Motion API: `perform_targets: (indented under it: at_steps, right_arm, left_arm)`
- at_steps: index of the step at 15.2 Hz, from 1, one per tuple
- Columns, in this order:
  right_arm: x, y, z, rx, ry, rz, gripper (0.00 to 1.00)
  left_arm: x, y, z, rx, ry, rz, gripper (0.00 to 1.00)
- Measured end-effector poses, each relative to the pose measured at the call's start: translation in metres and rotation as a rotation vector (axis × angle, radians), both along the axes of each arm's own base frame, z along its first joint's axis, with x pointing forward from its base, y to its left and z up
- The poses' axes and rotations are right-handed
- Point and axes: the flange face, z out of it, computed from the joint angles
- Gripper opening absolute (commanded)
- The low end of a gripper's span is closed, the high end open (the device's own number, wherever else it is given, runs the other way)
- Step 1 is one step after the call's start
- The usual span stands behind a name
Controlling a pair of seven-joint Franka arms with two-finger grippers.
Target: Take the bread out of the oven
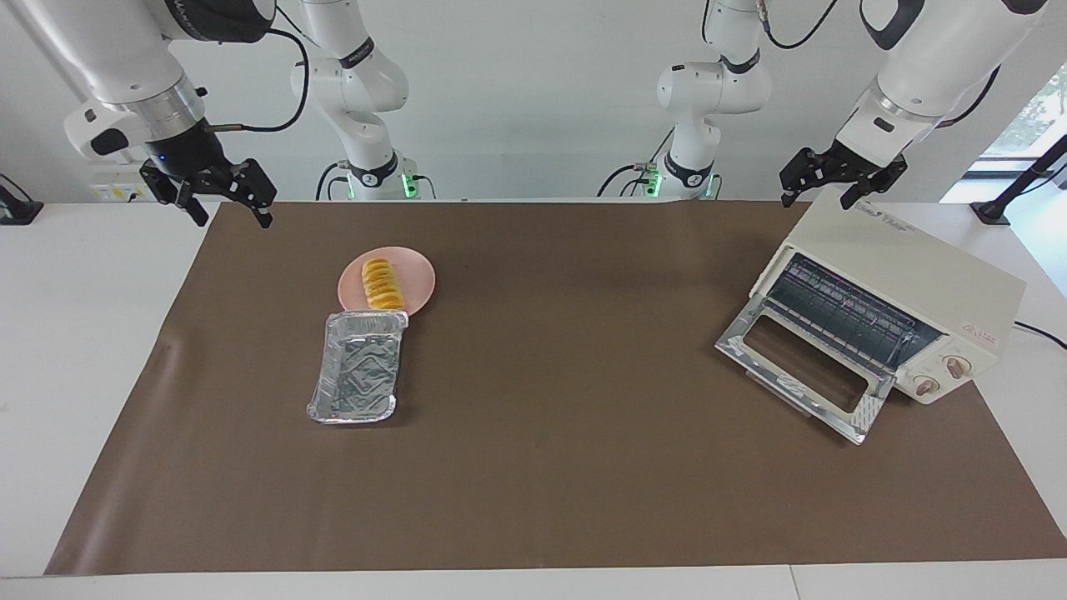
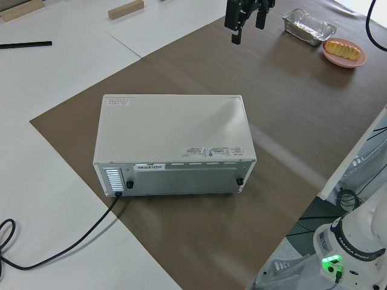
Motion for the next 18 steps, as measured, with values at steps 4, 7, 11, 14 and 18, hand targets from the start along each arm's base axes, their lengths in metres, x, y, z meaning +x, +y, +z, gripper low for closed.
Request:
perform_targets:
  at_steps: [4, 7, 11, 14, 18]
  right_arm:
    - [0.0014, -0.0031, -0.0067, -0.001, 0.015, -0.005, 1.0]
    - [0.0009, -0.0073, -0.0071, -0.011, 0.016, -0.008, 1.0]
    - [-0.0034, -0.0069, -0.0088, -0.017, 0.049, 0.018, 1.0]
    - [-0.0064, -0.0037, -0.0097, -0.015, 0.071, 0.025, 1.0]
    - [-0.0071, -0.0028, -0.0102, -0.014, 0.078, 0.027, 1.0]
  left_arm:
    - [0.0, 0.0, 0.0, 0.0, 0.0, 0.0, 1.0]
    - [0.0, 0.0, 0.0, 0.0, 0.0, 0.0, 1.0]
    - [0.0, 0.0, 0.0, 0.0, 0.0, 0.0, 1.0]
    - [0.0, 0.0, 0.0, 0.0, 0.0, 0.0, 1.0]
    - [0.0, 0.0, 0.0, 0.0, 0.0, 0.0, 1.0]
